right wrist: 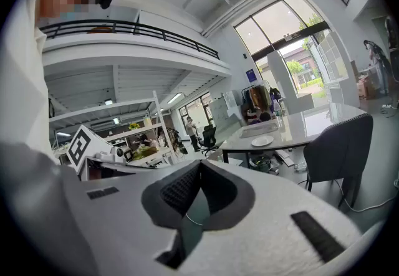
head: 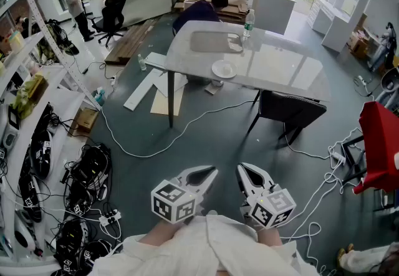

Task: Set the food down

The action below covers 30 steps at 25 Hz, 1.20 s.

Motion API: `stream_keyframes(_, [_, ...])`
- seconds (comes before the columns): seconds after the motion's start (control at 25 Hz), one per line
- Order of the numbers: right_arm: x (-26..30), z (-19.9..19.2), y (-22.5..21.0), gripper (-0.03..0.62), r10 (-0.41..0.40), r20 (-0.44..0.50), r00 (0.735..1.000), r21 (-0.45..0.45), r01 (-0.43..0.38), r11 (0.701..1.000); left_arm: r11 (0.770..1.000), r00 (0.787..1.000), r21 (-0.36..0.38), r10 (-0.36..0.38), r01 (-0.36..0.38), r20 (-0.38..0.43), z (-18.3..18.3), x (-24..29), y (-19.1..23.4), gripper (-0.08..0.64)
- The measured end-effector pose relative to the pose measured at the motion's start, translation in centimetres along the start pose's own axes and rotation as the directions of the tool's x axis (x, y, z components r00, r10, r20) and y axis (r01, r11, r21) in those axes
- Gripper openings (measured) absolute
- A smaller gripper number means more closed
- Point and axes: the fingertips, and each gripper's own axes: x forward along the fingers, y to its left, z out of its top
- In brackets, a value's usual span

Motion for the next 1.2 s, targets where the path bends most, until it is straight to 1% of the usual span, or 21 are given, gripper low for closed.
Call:
stream_keyframes(0.16, [0.0, 0.1, -1.0, 0.002, -0.019, 0.002, 1.0, 0.008, 0.019, 1.0, 1.0, 1.0, 0.014, -0.008, 0.008, -0.001, 0.6, -0.1, -0.7, 0.038])
stream_keyframes(0.36, [-0.7, 0.0, -1.2, 0.002, -0.041, -0.007, 0.999, -0.01, 0.04, 0.999, 1.0, 1.0, 0.015, -0.007, 0.007, -0.03, -0.4, 0.0, -1.2, 0.038])
stream_keyframes(0.52, [-1.0, -0.6, -1.0, 0.002, -0.031, -0.028, 0.999, -0.03, 0.03, 0.999, 1.0, 1.0, 0.011, 0.009, -0.009, -0.018, -0.5, 0.1, -0.9, 0.038])
stream_keyframes(0.56, [-1.1, -0.9, -0.9, 0.002, -0.023, -0.036, 0.999, -0.042, 0.022, 0.999, 1.0, 1.0, 0.007, 0.016, -0.016, -0.015, -0.6, 0.2, -0.7, 0.038])
stream_keyframes(0.64, [-1.2, -1.5, -0.5, 0.002, 0.001, -0.059, 0.998, -0.098, -0.007, 0.995, 0.999, 0.999, -0.012, 0.032, -0.032, -0.011, -1.0, 0.6, -0.3, 0.038])
stream_keyframes(0.72, [-1.4, -2.3, -0.2, 0.002, 0.014, -0.085, 0.996, -0.155, -0.027, 0.987, 0.998, 0.999, -0.047, 0.043, -0.043, -0.011, -1.7, 0.9, -0.2, 0.038])
stream_keyframes(0.76, [-1.5, -2.5, -0.3, 0.003, 0.012, -0.09, 0.996, -0.163, -0.026, 0.986, 0.997, 0.999, -0.064, 0.043, -0.043, -0.007, -1.9, 1.0, -0.4, 0.038])
stream_keyframes(0.88, [-1.8, -3.3, -1.2, 0.003, 0.004, -0.091, 0.996, -0.119, -0.015, 0.993, 0.995, 0.999, -0.098, 0.038, -0.037, 0.009, -2.5, 1.5, -0.8, 0.038])
stream_keyframes(1.0, [-2.2, -4.2, -1.4, 0.003, 0.021, -0.102, 0.995, -0.097, -0.031, 0.995, 0.994, 0.999, -0.102, 0.04, -0.04, 0.005, -3.4, 2.1, -1.4, 0.038])
stream_keyframes(1.2, [-3.5, -6.1, -1.7, 0.003, 0.049, -0.135, 0.99, -0.059, -0.057, 0.997, 0.99, 0.999, -0.139, 0.025, -0.031, -0.046, -6.2, 3.1, -3.1, 0.038])
